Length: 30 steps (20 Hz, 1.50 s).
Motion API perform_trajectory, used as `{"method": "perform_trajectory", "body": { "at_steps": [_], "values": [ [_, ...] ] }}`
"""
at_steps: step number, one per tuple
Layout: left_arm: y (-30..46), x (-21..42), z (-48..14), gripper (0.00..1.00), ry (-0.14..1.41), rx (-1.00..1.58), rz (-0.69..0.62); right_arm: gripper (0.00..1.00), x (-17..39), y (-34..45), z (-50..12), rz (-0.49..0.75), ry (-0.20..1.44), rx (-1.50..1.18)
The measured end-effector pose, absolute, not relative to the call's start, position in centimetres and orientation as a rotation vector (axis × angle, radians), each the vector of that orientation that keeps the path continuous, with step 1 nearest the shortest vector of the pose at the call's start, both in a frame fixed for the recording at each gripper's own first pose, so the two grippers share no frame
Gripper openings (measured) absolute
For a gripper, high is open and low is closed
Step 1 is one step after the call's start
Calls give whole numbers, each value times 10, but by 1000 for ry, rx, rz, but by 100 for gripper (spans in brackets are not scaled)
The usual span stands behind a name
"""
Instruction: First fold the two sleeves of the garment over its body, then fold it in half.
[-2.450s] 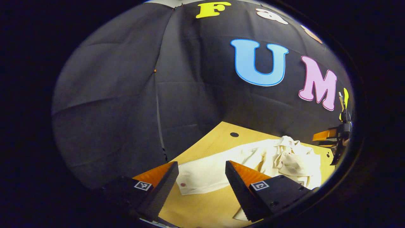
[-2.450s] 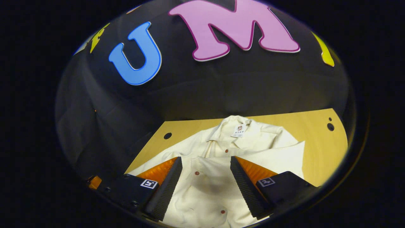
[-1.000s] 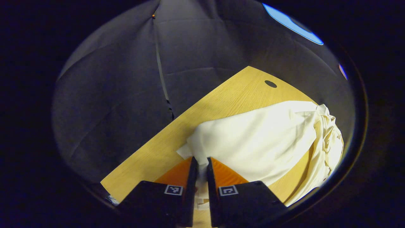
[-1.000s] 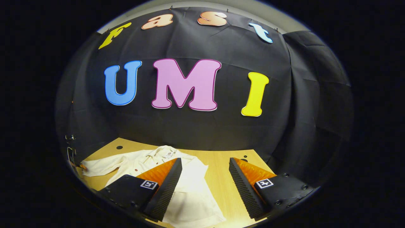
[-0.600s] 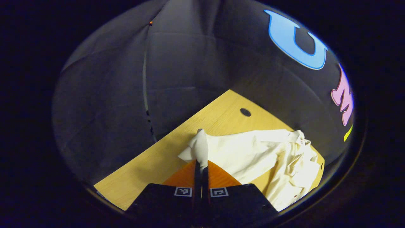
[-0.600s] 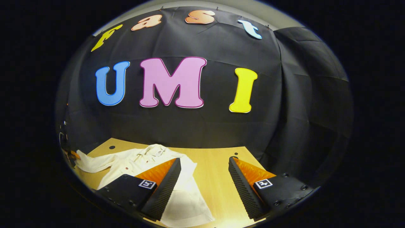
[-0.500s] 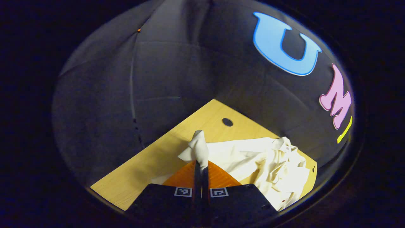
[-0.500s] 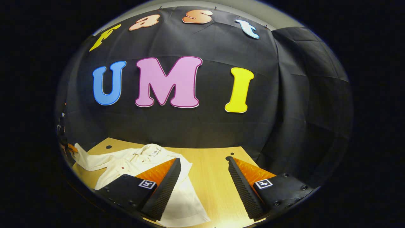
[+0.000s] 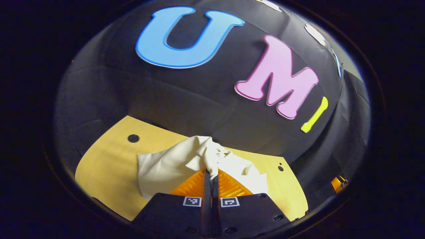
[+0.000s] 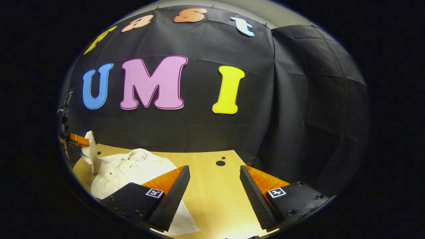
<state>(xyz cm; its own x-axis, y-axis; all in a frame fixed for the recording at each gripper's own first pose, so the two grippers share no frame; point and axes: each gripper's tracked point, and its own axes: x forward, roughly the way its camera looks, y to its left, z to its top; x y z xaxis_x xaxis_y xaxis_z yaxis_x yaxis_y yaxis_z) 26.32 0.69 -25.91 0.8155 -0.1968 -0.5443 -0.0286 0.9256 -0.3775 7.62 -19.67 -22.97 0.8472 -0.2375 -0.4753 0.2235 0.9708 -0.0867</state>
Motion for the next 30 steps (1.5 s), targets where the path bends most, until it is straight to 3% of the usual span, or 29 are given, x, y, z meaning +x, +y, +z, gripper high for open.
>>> {"method": "perform_trajectory", "body": {
  "at_steps": [3, 7, 10, 11, 12, 13, 14, 15, 23, 27, 30],
  "values": [
    [-64, 282, -267, 6, 624, -364, -197, 97, 67, -220, -234, -276, 516, -35],
    [-137, 300, -297, 6, 664, -408, -245, 97, 51, -251, -249, -315, 547, -54],
    [-172, 313, -314, 17, 675, -428, -261, 97, 43, -274, -264, -335, 574, -75],
    [-187, 316, -318, 35, 676, -445, -283, 96, 41, -278, -269, -338, 583, -66],
    [-201, 315, -318, 41, 679, -465, -319, 97, 40, -281, -272, -341, 588, -55],
    [-207, 315, -321, 73, 680, -463, -325, 97, 39, -282, -276, -343, 593, -48],
    [-210, 317, -326, 80, 679, -441, -320, 96, 38, -281, -280, -340, 598, -42],
    [-207, 313, -325, 97, 673, -415, -313, 97, 38, -277, -285, -334, 607, -37],
    [-121, 225, -331, 96, 738, -243, -238, 97, 24, -174, -363, -107, 836, 83],
    [-40, 157, -352, 96, 799, -195, -119, 97, -7, -128, -416, -30, 1032, 143],
    [32, 86, -399, 96, 927, -69, 0, 98, -36, -105, -450, -24, 1150, 171]
  ]
}}
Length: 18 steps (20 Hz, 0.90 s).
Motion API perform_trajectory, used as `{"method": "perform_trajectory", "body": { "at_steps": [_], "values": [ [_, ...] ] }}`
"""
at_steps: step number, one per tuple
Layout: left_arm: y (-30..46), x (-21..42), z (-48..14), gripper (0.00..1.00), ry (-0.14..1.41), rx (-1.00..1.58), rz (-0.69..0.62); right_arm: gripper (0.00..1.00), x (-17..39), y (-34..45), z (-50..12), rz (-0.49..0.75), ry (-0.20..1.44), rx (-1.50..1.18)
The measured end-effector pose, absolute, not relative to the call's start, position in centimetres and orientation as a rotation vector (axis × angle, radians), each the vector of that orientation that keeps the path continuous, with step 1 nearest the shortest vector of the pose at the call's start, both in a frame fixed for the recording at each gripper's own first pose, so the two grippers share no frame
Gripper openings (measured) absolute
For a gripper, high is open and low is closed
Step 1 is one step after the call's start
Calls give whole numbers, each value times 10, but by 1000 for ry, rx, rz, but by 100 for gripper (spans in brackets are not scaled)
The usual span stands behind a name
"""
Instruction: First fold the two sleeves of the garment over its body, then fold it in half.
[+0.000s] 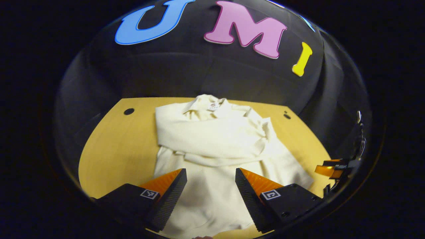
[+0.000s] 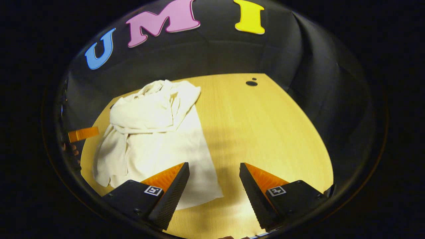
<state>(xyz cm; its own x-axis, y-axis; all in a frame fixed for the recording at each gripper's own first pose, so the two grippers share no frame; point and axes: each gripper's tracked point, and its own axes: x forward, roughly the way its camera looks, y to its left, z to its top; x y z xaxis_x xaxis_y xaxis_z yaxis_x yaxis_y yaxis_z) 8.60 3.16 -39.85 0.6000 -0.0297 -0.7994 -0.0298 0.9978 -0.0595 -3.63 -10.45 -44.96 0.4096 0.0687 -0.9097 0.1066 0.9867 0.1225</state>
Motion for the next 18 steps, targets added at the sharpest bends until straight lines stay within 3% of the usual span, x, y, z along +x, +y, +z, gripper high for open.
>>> {"method": "perform_trajectory", "body": {
  "at_steps": [4, 6, 12, 14, 15, 16, 17, 18],
  "values": [
    [75, 6, -435, 96, 1078, -34, 91, 97, -70, -86, -480, -5, 1269, 196],
    [80, -24, -445, 97, 1130, -50, 105, 99, -70, -86, -481, -20, 1248, 189],
    [71, -34, -455, 98, 1155, -49, 106, 94, -74, -84, -486, -13, 1266, 102],
    [62, -33, -456, 89, 1160, -32, 79, 78, -73, -77, -484, -22, 1260, 116],
    [55, -29, -455, 72, 1156, -24, 56, 65, -75, -72, -485, -20, 1270, 126],
    [50, -28, -455, 64, 1154, -12, 48, 43, -73, -66, -484, -8, 1267, 148],
    [47, -26, -455, 39, 1153, 0, 39, 21, -72, -64, -485, -7, 1261, 140],
    [45, -24, -455, 33, 1147, 12, 37, 13, -69, -63, -486, 2, 1243, 124]
  ]
}}
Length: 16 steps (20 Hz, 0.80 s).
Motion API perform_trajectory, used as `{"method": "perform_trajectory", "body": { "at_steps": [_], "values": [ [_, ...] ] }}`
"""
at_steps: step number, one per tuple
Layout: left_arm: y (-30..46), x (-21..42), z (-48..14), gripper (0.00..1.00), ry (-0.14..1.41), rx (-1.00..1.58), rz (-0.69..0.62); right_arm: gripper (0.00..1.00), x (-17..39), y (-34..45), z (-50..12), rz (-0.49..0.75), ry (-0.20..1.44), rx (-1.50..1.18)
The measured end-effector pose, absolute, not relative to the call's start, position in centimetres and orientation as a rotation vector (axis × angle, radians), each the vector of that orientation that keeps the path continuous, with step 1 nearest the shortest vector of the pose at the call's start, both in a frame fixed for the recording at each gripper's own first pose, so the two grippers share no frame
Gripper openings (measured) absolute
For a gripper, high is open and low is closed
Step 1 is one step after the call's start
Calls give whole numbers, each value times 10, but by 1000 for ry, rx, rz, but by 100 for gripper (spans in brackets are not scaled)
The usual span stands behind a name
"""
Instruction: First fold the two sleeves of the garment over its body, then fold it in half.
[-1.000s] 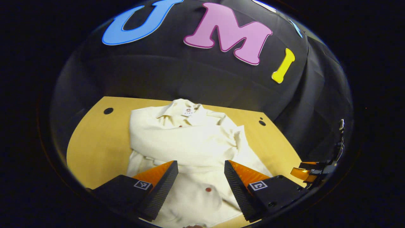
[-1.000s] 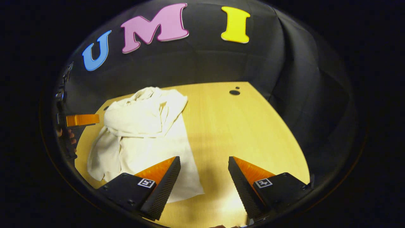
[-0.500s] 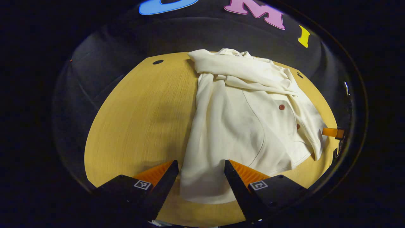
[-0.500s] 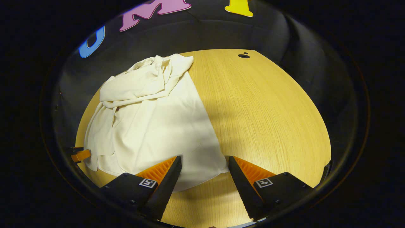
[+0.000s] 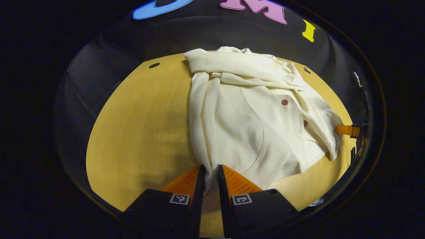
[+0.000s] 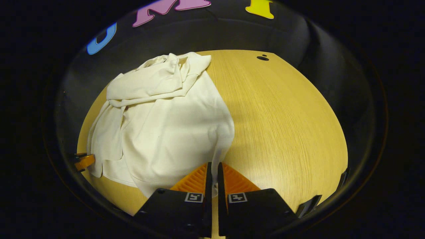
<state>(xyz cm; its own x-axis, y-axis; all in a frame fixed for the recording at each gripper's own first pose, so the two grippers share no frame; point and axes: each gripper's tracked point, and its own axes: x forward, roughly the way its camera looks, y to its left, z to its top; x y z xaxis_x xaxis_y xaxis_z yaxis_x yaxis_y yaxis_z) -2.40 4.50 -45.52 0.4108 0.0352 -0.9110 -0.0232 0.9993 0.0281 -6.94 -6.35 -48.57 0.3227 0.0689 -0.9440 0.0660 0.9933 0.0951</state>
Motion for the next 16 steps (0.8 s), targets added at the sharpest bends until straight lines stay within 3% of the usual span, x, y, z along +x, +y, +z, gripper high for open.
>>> {"method": "perform_trajectory", "body": {
  "at_steps": [1, 3, 5, 11, 16],
  "values": [
    [44, -23, -454, 21, 1141, 13, 33, 9, -72, -61, -485, 18, 1235, 102],
    [41, -20, -453, 13, 1127, -8, 28, 0, -72, -62, -484, 31, 1228, 92],
    [39, -20, -451, 7, 1136, -29, 25, 5, -69, -65, -482, -25, 1213, 154],
    [31, 19, -391, 6, 1038, -46, -14, 5, -43, -54, -451, 4, 1196, 203],
    [27, 97, -332, 6, 911, -46, -59, 5, 50, -38, -406, 52, 1076, 240]
  ]
}}
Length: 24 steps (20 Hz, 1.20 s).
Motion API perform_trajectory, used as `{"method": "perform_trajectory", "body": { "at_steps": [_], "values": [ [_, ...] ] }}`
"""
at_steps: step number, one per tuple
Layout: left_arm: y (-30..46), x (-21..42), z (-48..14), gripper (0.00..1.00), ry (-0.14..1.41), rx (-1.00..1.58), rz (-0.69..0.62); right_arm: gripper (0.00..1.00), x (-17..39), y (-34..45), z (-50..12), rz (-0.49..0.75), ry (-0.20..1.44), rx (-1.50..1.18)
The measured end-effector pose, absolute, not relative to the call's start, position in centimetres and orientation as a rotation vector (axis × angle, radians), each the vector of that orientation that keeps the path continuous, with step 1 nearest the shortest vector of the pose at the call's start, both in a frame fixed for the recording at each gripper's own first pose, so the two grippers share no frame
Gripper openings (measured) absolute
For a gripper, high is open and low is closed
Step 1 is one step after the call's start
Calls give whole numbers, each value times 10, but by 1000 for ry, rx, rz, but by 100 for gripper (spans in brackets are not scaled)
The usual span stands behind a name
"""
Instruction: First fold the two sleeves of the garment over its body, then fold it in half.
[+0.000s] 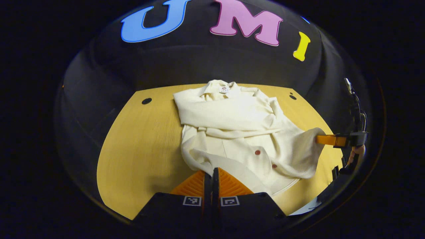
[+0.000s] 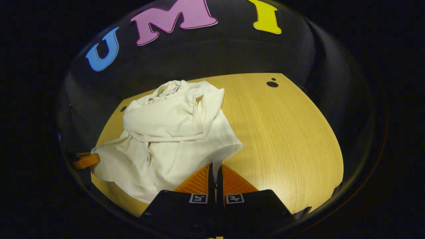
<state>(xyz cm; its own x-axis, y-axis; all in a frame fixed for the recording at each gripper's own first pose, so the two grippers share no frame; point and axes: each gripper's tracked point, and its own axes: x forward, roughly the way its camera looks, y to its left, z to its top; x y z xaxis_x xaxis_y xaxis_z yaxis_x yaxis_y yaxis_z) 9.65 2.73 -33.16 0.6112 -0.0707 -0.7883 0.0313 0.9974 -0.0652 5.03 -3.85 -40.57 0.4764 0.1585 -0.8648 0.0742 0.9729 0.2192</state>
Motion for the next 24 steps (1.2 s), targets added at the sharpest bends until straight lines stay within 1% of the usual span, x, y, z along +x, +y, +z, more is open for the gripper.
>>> {"method": "perform_trajectory", "body": {
  "at_steps": [6, 7, 8, 9, 13, 16, 18, 19, 20, 21, 22, 24],
  "values": [
    [44, 205, -297, 6, 772, -76, -52, 5, 170, -21, -378, 63, 945, 293],
    [47, 224, -295, 2, 758, -91, -54, 5, 187, -19, -374, 61, 929, 298],
    [49, 243, -296, 2, 751, -108, -55, 5, 204, -14, -375, 63, 913, 309],
    [52, 261, -295, 6, 741, -116, -54, 5, 222, -12, -376, 60, 900, 317],
    [69, 333, -304, 6, 706, -152, -59, 5, 292, -9, -390, 45, 873, 338],
    [90, 382, -321, 6, 683, -227, -40, 5, 350, -16, -405, 17, 844, 343],
    [107, 416, -340, 11, 668, -255, -22, 5, 385, -25, -427, -25, 844, 340],
    [114, 431, -351, 16, 661, -269, -10, 7, 397, -26, -440, -40, 852, 358],
    [120, 442, -362, 17, 662, -286, -3, 10, 408, -29, -451, -63, 862, 381],
    [128, 442, -372, 24, 662, -297, 13, 17, 415, -30, -464, -81, 872, 405],
    [134, 444, -382, 36, 663, -291, 25, 5, 421, -31, -473, -92, 869, 438],
    [150, 449, -400, 62, 671, -256, 77, 67, 418, -36, -491, -119, 884, 437]
  ]
}}
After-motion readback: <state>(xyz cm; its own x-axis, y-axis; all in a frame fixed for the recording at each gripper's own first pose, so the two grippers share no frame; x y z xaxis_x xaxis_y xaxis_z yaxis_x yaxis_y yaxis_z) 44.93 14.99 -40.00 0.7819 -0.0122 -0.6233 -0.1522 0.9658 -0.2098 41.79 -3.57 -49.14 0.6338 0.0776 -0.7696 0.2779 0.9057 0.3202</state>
